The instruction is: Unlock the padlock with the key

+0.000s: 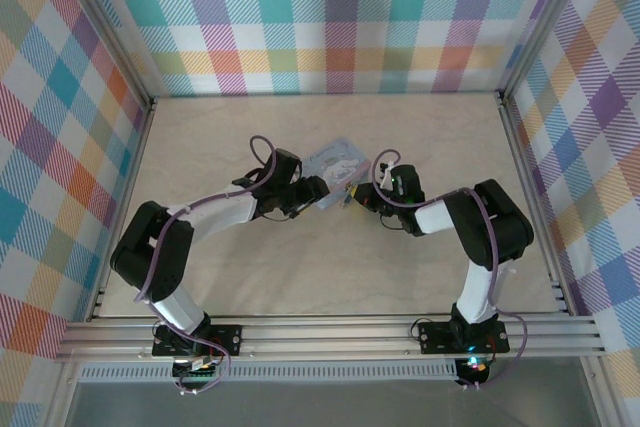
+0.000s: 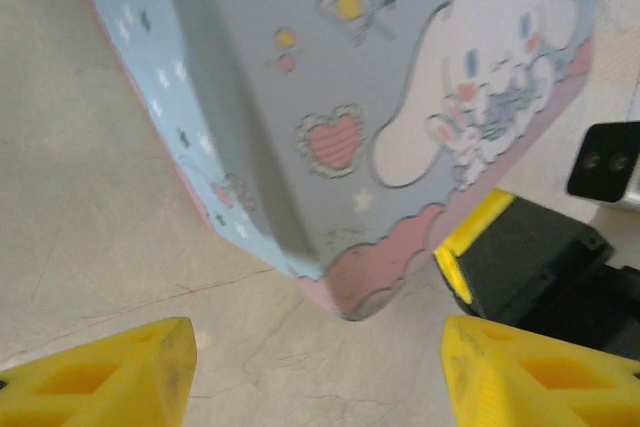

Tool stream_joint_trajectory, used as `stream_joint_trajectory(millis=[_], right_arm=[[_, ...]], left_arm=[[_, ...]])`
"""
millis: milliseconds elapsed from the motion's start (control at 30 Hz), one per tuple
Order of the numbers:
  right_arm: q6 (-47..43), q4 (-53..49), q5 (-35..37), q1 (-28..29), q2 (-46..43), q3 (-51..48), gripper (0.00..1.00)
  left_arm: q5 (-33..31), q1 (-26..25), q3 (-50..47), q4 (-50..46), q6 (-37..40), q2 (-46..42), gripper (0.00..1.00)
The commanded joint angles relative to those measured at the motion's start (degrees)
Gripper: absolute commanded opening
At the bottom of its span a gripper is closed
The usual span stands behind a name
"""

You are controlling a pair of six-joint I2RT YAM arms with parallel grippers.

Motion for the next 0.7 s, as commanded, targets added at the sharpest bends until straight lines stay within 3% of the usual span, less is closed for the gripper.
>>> stream_joint_trajectory(millis=[0, 667], right_arm=[[0.65, -4.83, 2.27, -0.44, -2.10, 1.33, 0.03], [3.47, -6.88, 6.76, -2.62, -4.37, 2.63, 0.03]], left_arm=[[-2.09, -1.05, 2.45, -3.91, 3.32, -2.65, 0.66], [-6.51, -1.24, 1.54, -7.71, 5.81, -7.47, 0.71]])
